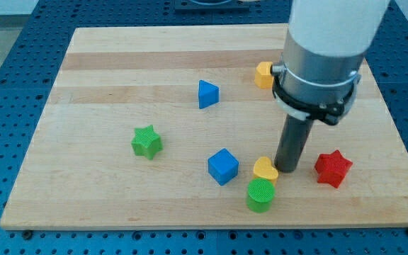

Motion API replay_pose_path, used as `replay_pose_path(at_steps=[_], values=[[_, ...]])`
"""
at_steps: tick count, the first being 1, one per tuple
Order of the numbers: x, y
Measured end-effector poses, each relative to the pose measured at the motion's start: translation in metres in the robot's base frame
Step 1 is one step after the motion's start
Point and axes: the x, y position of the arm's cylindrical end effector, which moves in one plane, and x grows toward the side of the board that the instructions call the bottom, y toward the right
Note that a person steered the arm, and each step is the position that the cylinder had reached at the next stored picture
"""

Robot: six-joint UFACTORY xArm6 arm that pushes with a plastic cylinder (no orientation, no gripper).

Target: Push the green circle towards the blue cube

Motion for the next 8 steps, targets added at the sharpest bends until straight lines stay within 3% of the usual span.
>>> replay_pose_path(at_steps=[4, 8], values=[[0.072, 0.001], [0.071, -0.042]])
